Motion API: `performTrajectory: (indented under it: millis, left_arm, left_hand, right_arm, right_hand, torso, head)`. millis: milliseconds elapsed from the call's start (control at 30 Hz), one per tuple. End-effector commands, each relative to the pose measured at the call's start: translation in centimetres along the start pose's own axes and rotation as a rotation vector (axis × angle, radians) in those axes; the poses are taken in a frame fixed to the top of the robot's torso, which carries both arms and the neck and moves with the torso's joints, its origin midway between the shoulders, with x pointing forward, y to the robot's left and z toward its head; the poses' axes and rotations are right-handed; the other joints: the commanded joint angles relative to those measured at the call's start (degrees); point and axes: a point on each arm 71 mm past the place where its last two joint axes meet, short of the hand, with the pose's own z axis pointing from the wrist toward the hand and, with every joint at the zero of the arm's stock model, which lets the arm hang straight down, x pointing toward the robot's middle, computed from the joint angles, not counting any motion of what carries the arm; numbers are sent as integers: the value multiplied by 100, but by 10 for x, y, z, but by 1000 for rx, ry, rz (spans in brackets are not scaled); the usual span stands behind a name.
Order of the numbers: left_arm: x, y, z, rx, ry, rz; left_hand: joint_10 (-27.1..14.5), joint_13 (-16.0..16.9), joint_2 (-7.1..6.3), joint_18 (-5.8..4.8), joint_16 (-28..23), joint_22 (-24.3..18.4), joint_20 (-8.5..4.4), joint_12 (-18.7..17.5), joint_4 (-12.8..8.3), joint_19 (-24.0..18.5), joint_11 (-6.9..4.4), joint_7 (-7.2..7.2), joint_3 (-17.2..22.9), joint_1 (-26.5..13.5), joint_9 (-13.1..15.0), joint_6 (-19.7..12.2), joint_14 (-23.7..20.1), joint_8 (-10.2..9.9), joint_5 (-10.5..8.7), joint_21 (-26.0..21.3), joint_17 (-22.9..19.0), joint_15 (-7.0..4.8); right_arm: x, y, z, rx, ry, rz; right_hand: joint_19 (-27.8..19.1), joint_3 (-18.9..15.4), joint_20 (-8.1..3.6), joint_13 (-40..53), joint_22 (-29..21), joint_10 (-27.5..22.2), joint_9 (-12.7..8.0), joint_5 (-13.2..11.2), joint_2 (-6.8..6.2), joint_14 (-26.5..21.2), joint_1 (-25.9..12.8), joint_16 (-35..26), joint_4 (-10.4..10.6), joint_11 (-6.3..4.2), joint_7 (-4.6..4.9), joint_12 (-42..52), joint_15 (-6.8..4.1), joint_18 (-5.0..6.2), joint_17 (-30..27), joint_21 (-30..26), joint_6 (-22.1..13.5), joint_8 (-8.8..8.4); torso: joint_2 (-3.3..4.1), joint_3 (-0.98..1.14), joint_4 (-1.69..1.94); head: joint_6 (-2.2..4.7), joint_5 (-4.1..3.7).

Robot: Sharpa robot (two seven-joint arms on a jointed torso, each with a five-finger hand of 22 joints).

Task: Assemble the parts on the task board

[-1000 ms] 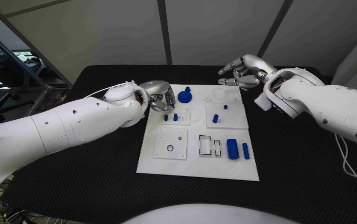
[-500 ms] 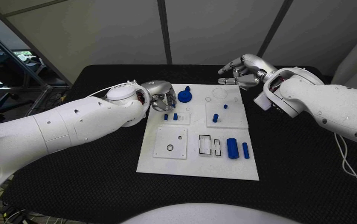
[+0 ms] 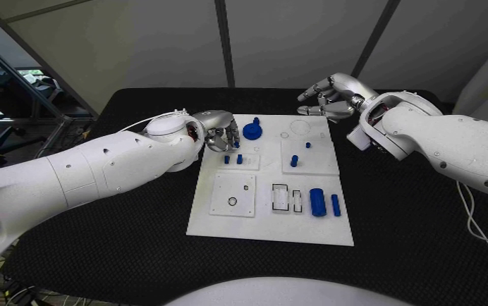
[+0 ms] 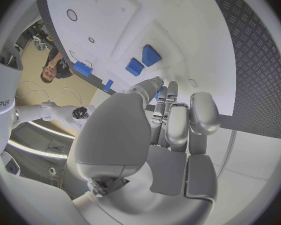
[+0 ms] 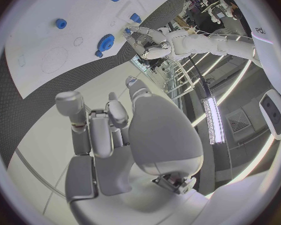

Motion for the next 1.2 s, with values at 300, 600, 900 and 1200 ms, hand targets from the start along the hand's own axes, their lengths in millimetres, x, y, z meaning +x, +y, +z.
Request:
performTrajectory:
  millis: [300,600,900,1200]
  left_arm:
    - [3,0,2,-4,32,6]
    - [3,1,1,-9,33,6]
    - [0,10,-3,-34,10,7]
    - [-17,23,-14,-36,-84,-33]
  left_hand:
    - [44,7,-71,-612,16,294,-4,-70,-3,74,9,22,33,-34,-17,26,104,-69,14,119,-25,5]
    - [64,22,-116,-617,39,317,22,-174,-24,77,60,105,38,-88,-107,-194,95,-264,16,124,-48,44]
    - [38,32,-179,-621,69,330,77,-280,-27,73,163,256,27,-150,-190,-349,89,-410,15,113,-65,123]
    - [26,67,-208,-544,39,169,127,-286,-32,-83,182,255,-12,-174,-254,-466,41,-484,11,-236,-192,153]
  right_arm:
    - [-1,1,0,-7,3,-2]
    - [-1,0,-1,-4,0,-3]
    - [-1,-3,-2,30,18,-75]
    - [4,-3,-14,57,44,-390]
  right_hand:
    - [12,11,-20,-3,7,-13,-2,24,45,291,28,-30,13,-9,-9,15,-25,42,203,-25,-3,33]
    - [9,11,-20,-20,0,-25,-2,24,43,288,29,-40,14,-9,-10,-1,-26,44,189,-30,-3,34]
    - [-4,215,-61,-2328,-73,-1474,5,-208,24,241,320,-226,-38,-53,-39,-2397,-69,57,-29,-106,88,94]
    - [250,1047,-79,-4123,333,-1432,7,-884,-147,274,773,-383,-128,-29,-68,-4468,-70,-14,-277,167,590,149]
  torso:
    - [0,-1,6]
    - [-2,-1,4]
    - [-2,-5,4]
    - [-15,-15,12]
  head:
    - [-16,-8]
    - [-12,-4]
    - [9,-10]
    - [52,-182]
